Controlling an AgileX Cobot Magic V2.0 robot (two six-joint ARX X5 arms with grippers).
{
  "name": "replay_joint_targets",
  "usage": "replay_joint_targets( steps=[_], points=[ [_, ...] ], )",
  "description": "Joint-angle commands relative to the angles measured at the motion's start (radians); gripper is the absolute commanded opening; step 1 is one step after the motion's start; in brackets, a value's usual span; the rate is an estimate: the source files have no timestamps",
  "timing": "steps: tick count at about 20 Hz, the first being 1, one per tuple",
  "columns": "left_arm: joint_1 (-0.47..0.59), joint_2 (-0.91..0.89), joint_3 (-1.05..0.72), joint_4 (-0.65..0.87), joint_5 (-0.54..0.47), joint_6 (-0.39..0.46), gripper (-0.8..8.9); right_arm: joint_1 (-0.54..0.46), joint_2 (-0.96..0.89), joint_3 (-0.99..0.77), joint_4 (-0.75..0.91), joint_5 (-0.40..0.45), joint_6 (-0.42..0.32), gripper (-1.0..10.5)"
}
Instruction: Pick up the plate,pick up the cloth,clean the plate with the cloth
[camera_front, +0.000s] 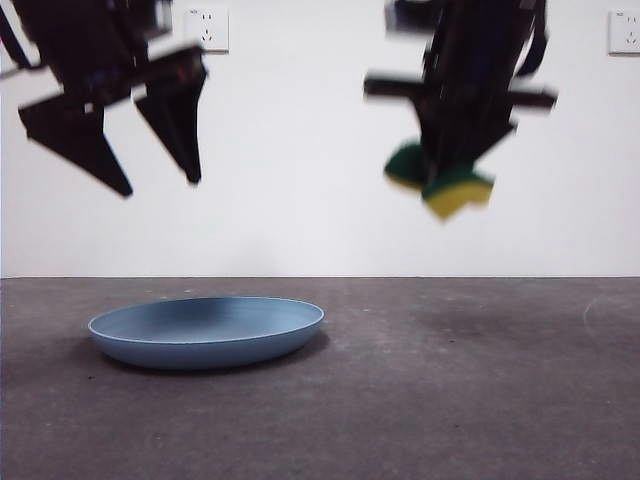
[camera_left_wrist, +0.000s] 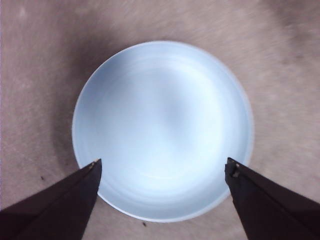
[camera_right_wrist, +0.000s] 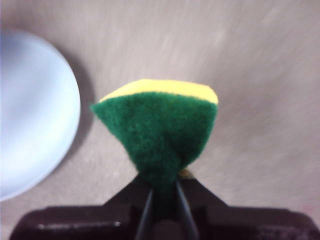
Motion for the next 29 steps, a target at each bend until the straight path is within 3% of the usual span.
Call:
replay_joint_targets(
  steps=[1,6,8,11,12,21,22,23,25,26,29],
  points=[
    [-0.032,-0.067,-0.006,-0.023,-0.001,-0.007,4.09,-0.007,0.111,-0.01,0.003,-0.007,0.014,-0.2],
    [-0.066,-0.165,-0.006,-0.063,-0.009,-0.007,4.09,-0.025,0.289,-0.01,0.002,-0.008,0.013,-0.1],
    [-0.066,-0.179,-0.006,-0.074,-0.01,-0.006,4.09,-0.031,0.307,-0.01,0.001,-0.012,0.013,1.1],
    [-0.066,-0.179,-0.006,-0.075,-0.011,-0.003,4.09,-0.031,0.298,-0.009,0.002,-0.009,0.013,5.0],
    [-0.066,-0.179,-0.006,-0.07,-0.011,-0.003,4.09,-0.034,0.293,-0.009,0.0,-0.008,0.013,5.4],
    [-0.066,-0.179,-0.006,-0.037,-0.011,0.018,4.07,-0.043,0.164,-0.009,-0.003,-0.008,0.01,5.3],
    [-0.066,-0.179,-0.006,-0.036,-0.018,0.024,4.04,-0.043,0.139,-0.009,-0.005,-0.008,0.01,4.6],
    [-0.066,-0.179,-0.006,-0.035,-0.039,0.027,3.85,-0.042,0.108,-0.009,-0.008,-0.008,0.01,3.1],
    [-0.065,-0.179,-0.006,-0.035,-0.086,0.056,1.26,-0.042,0.036,-0.009,-0.02,-0.008,0.01,-0.3],
    [-0.065,-0.179,-0.006,-0.035,-0.115,0.058,-0.27,-0.041,-0.004,-0.009,-0.03,-0.008,0.01,-0.1],
    [-0.065,-0.179,-0.006,-0.033,-0.162,0.077,-0.08,-0.041,-0.113,-0.01,-0.068,-0.007,0.011,-0.1]
  ],
)
